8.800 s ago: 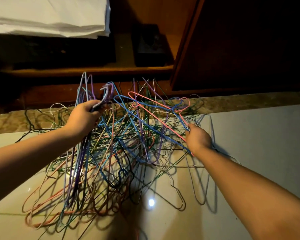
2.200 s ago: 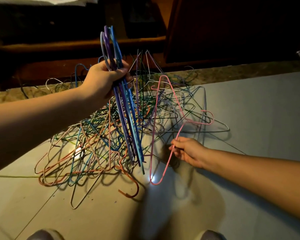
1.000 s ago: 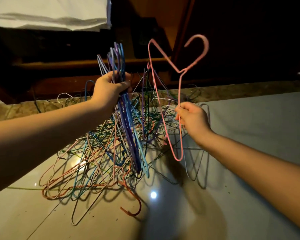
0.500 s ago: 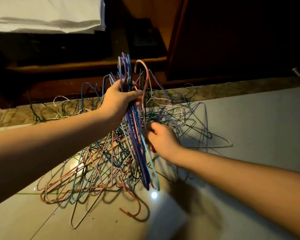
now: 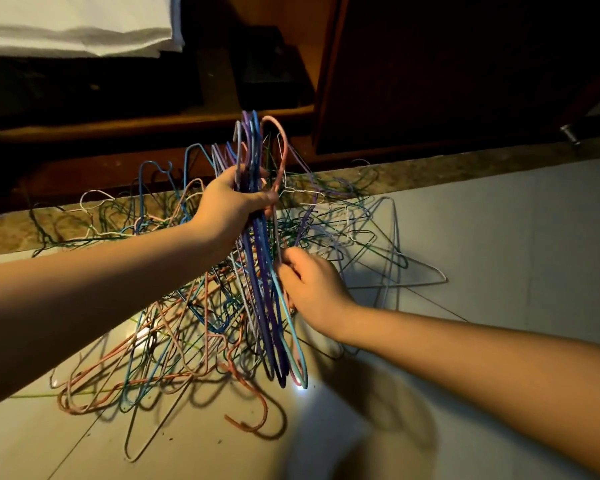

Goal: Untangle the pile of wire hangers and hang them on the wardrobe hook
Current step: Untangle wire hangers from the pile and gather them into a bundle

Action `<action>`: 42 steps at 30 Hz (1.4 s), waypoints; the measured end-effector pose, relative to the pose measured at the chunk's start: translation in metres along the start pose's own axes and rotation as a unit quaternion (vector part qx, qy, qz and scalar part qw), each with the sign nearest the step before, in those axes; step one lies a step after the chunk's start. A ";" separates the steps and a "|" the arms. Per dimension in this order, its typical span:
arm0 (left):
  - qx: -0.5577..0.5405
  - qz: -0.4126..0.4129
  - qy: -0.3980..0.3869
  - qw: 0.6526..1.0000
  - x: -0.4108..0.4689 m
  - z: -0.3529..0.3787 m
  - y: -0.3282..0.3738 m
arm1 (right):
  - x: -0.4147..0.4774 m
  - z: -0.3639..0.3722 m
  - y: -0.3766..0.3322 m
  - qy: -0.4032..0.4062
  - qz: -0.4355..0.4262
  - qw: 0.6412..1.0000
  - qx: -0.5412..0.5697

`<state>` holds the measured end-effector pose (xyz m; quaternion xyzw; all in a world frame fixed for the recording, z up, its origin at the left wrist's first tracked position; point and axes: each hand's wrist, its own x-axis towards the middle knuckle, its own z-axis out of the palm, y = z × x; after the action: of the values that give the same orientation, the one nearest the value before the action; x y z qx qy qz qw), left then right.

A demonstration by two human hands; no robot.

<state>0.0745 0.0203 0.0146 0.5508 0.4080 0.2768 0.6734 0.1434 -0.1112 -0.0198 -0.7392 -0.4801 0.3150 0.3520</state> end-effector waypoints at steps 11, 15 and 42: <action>-0.068 0.015 0.027 0.997 0.012 0.004 0.004 | 0.011 0.003 0.020 0.092 0.061 0.991 0.080; -0.088 0.028 0.048 0.995 0.026 -0.011 0.009 | 0.026 -0.014 0.039 0.144 0.090 0.984 0.053; -0.061 -0.037 -0.064 0.995 0.021 0.007 -0.006 | 0.035 -0.011 0.016 -0.108 -0.047 0.988 -0.097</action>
<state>0.0913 0.0328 0.0043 0.5100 0.3669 0.2404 0.7399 0.1718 -0.0853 -0.0311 -0.7080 -0.5776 0.3283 0.2393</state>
